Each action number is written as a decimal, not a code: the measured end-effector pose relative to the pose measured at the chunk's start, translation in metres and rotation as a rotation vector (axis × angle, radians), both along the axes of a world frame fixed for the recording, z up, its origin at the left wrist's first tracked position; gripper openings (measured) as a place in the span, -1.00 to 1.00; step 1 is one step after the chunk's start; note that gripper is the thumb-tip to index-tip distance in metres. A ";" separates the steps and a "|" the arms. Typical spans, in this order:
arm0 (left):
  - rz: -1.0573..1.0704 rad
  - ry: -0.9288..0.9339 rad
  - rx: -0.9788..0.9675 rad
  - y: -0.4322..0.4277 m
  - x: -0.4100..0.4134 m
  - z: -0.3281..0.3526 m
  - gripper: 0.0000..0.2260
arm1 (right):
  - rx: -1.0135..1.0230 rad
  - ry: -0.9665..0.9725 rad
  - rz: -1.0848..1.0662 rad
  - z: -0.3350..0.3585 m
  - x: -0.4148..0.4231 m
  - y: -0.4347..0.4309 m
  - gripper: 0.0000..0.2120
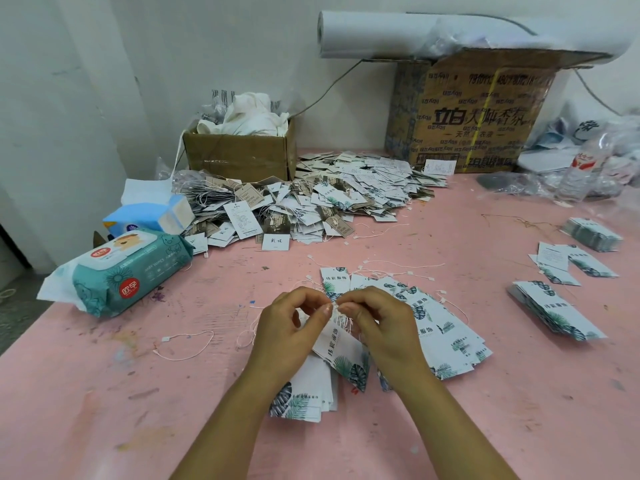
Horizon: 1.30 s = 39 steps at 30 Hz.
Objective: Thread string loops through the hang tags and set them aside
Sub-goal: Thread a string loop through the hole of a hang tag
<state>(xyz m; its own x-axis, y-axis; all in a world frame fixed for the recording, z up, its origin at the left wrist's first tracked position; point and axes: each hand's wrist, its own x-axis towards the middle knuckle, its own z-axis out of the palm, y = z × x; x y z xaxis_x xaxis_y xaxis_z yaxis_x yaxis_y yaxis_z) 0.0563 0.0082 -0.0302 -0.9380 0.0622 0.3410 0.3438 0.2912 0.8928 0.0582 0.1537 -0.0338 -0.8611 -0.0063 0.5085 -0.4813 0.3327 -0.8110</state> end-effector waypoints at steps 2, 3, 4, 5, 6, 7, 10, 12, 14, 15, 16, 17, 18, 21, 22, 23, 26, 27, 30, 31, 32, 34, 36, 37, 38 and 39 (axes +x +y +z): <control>-0.009 -0.013 0.039 0.000 0.001 0.001 -0.79 | -0.074 -0.047 0.000 0.001 0.001 0.000 -0.81; -0.014 -0.020 0.056 0.000 0.002 0.002 -0.79 | -0.107 -0.070 0.007 0.002 0.001 0.001 -0.77; -0.018 -0.028 0.070 0.000 0.002 0.002 -0.80 | -0.131 -0.090 0.019 0.003 0.001 0.001 -0.74; -0.020 -0.033 0.080 0.000 0.002 0.003 -0.80 | -0.146 -0.108 0.033 0.004 0.002 0.000 -0.72; -0.019 -0.036 0.086 0.000 0.002 0.003 -0.80 | -0.162 -0.126 0.047 0.004 0.002 0.000 -0.71; -0.017 -0.036 0.088 0.000 0.002 0.004 -0.79 | -0.184 -0.146 0.059 0.004 0.002 -0.001 -0.71; -0.010 -0.035 0.091 0.000 0.002 0.003 -0.79 | -0.263 -0.207 0.097 0.006 0.003 -0.002 -0.75; -0.007 -0.035 0.091 0.000 0.001 0.003 -0.80 | -0.294 -0.225 0.129 0.007 0.004 -0.002 -0.77; -0.002 -0.027 0.087 0.000 0.001 0.003 -0.79 | -0.301 -0.227 0.149 0.008 0.004 -0.002 -0.77; -0.002 -0.022 0.084 0.000 0.001 0.003 -0.79 | -0.302 -0.224 0.153 0.009 0.005 -0.002 -0.77; -0.002 -0.017 0.083 0.000 0.001 0.003 -0.78 | -0.303 -0.222 0.157 0.009 0.005 -0.003 -0.78; -0.003 -0.013 0.082 0.000 0.001 0.003 -0.78 | -0.304 -0.219 0.159 0.009 0.005 -0.003 -0.78; -0.004 -0.011 0.082 0.000 0.001 0.003 -0.78 | -0.302 -0.218 0.159 0.009 0.006 -0.002 -0.79; -0.014 -0.006 0.065 0.000 0.001 0.004 -0.78 | -0.287 -0.209 0.150 0.009 0.006 -0.002 -0.79; -0.020 -0.004 0.055 -0.001 0.001 0.004 -0.78 | -0.283 -0.204 0.148 0.009 0.006 -0.002 -0.79; -0.024 -0.003 0.046 -0.001 0.001 0.004 -0.78 | -0.280 -0.199 0.146 0.010 0.006 -0.002 -0.79; -0.027 0.003 0.030 -0.002 0.001 0.004 -0.78 | -0.291 -0.199 0.151 0.010 0.005 -0.002 -0.78; -0.025 0.007 0.024 -0.002 0.001 0.004 -0.78 | -0.303 -0.205 0.156 0.010 0.005 -0.002 -0.78; -0.019 0.012 0.010 -0.002 0.000 0.004 -0.77 | -0.320 -0.233 0.184 0.010 0.004 -0.002 -0.81; -0.018 0.011 0.004 -0.002 0.000 0.003 -0.75 | -0.320 -0.238 0.195 0.010 0.005 -0.002 -0.82; -0.020 0.010 -0.001 -0.002 0.001 0.003 -0.74 | -0.319 -0.239 0.198 0.009 0.005 -0.003 -0.82; -0.024 0.013 -0.008 -0.002 0.001 0.003 -0.74 | -0.330 -0.231 0.182 0.009 0.005 -0.003 -0.82; -0.023 0.020 -0.006 -0.002 0.001 0.004 -0.76 | -0.348 -0.223 0.161 0.009 0.005 -0.003 -0.82; -0.022 0.023 -0.004 -0.002 0.001 0.004 -0.77 | -0.350 -0.222 0.155 0.009 0.005 -0.002 -0.81; -0.022 0.024 -0.001 -0.002 0.001 0.004 -0.78 | -0.345 -0.224 0.154 0.009 0.004 -0.002 -0.81; -0.023 0.022 0.004 -0.002 0.001 0.004 -0.79 | -0.337 -0.229 0.158 0.009 0.004 -0.002 -0.82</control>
<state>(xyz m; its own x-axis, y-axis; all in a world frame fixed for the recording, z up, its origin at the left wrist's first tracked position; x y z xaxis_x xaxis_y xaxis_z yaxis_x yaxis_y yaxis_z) 0.0572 0.0066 -0.0263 -0.9287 0.0827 0.3616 0.3699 0.2793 0.8861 0.0623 0.1518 -0.0248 -0.9535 -0.0132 0.3010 -0.3004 -0.0323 -0.9533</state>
